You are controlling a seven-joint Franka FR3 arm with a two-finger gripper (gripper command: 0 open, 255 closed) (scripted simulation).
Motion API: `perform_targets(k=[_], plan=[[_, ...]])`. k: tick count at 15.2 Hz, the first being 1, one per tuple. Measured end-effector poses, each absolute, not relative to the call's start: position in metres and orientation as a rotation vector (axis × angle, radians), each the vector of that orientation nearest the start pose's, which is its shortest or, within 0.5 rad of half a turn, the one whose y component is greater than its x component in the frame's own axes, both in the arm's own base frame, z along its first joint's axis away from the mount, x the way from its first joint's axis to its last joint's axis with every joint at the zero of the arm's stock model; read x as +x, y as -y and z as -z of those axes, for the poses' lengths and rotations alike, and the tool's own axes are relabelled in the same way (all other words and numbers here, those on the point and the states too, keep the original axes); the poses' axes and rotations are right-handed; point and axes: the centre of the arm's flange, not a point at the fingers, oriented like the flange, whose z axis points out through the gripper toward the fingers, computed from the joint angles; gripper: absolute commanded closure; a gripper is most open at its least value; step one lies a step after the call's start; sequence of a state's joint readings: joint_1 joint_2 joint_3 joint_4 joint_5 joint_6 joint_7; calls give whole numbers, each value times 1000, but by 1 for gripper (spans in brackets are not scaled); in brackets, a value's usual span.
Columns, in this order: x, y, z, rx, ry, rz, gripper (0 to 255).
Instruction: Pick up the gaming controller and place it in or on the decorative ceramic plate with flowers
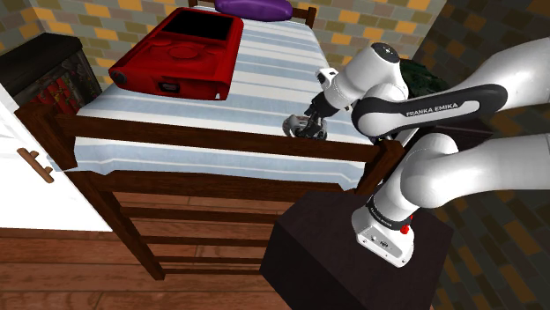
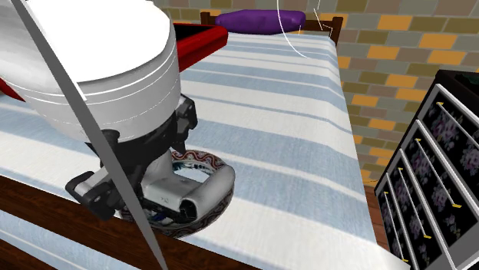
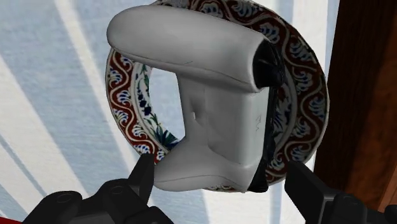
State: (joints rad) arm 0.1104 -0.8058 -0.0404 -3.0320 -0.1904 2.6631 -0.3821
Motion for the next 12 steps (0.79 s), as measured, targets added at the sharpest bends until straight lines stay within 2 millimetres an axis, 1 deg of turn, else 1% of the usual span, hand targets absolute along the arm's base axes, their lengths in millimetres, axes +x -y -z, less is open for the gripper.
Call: perform_targets(k=[1, 2, 5, 6, 8, 12], plan=[[309, -30, -383, -3079, 965, 685, 0], [307, -31, -389, -3079, 966, 688, 0], [295, -32, -419, -3079, 965, 689, 0], [292, -32, -423, -3080, 965, 688, 0], [290, -32, -427, -3080, 965, 686, 0], [289, -32, -428, -3080, 965, 685, 0]])
